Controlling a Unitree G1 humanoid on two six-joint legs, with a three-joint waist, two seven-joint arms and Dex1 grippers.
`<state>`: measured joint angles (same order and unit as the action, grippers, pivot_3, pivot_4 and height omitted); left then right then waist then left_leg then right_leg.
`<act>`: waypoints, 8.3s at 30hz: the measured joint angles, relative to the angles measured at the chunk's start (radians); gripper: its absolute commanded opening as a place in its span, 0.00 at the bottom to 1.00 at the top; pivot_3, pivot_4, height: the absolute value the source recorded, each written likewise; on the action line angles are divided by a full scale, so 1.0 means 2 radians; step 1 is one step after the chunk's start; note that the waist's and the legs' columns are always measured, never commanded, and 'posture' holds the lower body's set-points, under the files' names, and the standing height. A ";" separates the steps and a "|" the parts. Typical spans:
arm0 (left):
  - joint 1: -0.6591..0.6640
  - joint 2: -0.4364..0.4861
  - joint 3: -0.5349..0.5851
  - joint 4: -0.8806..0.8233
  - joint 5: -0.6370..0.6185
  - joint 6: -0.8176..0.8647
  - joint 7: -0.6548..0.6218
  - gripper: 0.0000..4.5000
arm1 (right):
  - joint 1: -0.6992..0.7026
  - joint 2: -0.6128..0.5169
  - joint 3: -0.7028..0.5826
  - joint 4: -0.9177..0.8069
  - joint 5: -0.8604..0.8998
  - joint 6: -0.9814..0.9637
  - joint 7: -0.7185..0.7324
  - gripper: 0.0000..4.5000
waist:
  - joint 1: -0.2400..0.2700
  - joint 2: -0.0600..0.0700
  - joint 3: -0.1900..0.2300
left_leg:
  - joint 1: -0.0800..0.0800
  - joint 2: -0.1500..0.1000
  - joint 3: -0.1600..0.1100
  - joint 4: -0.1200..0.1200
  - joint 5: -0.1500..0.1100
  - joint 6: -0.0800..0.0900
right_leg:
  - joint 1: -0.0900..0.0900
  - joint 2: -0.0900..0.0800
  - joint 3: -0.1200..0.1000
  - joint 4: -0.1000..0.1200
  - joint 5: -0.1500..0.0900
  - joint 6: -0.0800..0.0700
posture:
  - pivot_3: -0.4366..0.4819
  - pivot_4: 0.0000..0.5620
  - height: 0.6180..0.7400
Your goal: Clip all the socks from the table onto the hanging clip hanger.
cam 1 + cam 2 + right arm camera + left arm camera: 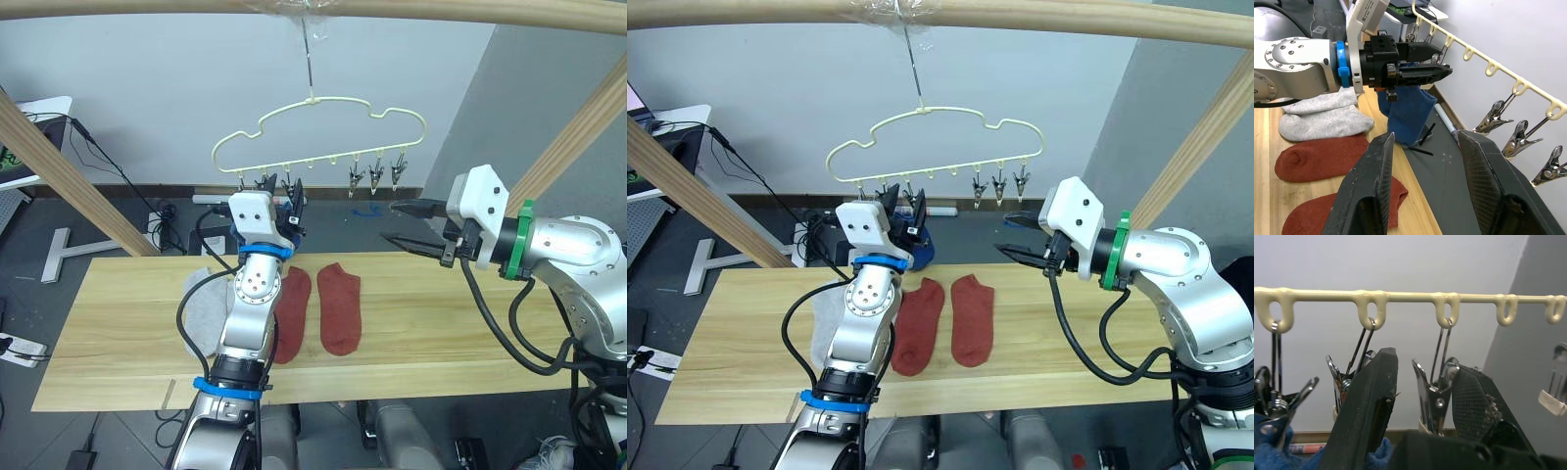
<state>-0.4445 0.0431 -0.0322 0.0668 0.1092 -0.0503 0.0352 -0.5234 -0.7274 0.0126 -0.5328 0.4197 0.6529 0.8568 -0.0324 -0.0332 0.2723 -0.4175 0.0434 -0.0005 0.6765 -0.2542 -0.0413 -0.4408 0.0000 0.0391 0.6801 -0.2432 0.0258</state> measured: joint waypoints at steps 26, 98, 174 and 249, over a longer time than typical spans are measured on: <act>-0.015 0.013 0.000 0.008 -0.017 -0.001 -0.040 0.00 | 0.035 0.025 0.050 -0.007 -0.025 0.002 -0.050 0.84 | 0.000 0.000 0.000 | 0.000 0.000 0.000 0.000 0.000 0.000 | 0.000 0.000 0.000 0.000 0.000 0.000 | 0.41 0.47 0.76; -0.081 0.212 0.062 -0.047 -0.301 0.306 -0.374 0.00 | -0.076 0.257 0.251 0.255 -0.340 -0.142 -0.123 0.00 | 0.000 0.000 0.000 | 0.000 0.001 0.000 0.000 0.000 0.000 | -0.001 0.001 0.000 0.000 0.000 -0.001 | 0.46 0.45 0.76; 0.012 0.311 0.020 -0.107 -0.274 0.151 -0.564 0.62 | -0.024 0.336 0.041 0.007 -0.232 0.139 -0.238 0.53 | 0.000 0.000 0.000 | -0.001 0.002 0.000 0.000 0.000 0.000 | -0.002 0.001 0.000 0.000 0.000 -0.001 | 0.47 0.38 0.76; 0.114 0.259 -0.049 -0.110 -0.090 0.152 -0.370 1.00 | -0.137 0.392 0.013 0.251 -0.154 0.026 -0.333 0.02 | 0.000 0.000 0.000 | -0.001 0.002 0.000 0.000 0.000 0.000 | -0.002 0.001 0.000 0.001 0.001 -0.002 | 0.48 0.40 0.76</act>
<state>-0.2156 0.5607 -0.1298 -0.1536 -0.0701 0.2543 -0.7054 -0.7984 0.0571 0.0395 -0.0315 0.1111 0.7046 0.1914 -0.0317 -0.0326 0.2722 -0.4202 0.0472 -0.0005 0.6762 -0.2542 -0.0415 -0.4456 0.0026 0.0386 0.6825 -0.2410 0.0212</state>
